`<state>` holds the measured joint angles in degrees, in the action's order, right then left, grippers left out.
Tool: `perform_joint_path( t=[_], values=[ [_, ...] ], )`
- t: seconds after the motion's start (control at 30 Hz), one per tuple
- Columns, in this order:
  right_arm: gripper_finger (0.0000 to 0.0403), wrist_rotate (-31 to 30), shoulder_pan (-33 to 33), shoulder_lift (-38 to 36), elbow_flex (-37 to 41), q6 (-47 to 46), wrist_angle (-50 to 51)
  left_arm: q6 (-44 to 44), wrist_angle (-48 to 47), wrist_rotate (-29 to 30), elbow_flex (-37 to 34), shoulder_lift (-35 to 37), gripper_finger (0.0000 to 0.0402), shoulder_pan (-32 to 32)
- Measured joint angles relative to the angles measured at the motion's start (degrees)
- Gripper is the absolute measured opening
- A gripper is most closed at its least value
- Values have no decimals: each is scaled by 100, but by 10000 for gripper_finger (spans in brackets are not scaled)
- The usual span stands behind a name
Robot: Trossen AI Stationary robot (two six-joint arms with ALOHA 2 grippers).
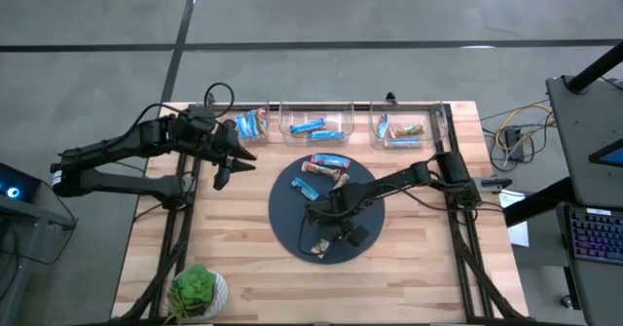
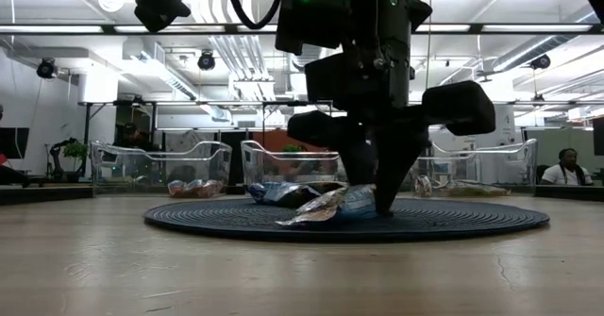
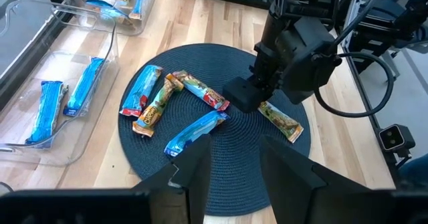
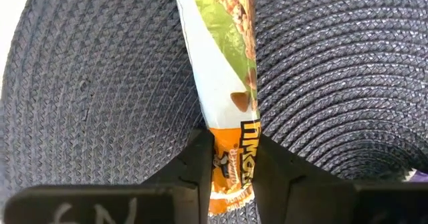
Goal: Pick and place Granola Bars by type
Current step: Put the yellow granola bar into the right transparent bin
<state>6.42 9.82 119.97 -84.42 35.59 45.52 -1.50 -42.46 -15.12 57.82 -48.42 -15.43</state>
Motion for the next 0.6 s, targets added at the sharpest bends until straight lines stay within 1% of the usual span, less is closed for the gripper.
perform_joint_path(
  t=[0.33, 0.6],
  values=[
    [72, -1, 0, -51, -511, -50, 655, 0, 2, -4, 0, 0, 112, -2],
    [72, 2, -27, -58, -871, -281, 893, 0, 5, -28, 0, 0, 112, -1]
  ],
)
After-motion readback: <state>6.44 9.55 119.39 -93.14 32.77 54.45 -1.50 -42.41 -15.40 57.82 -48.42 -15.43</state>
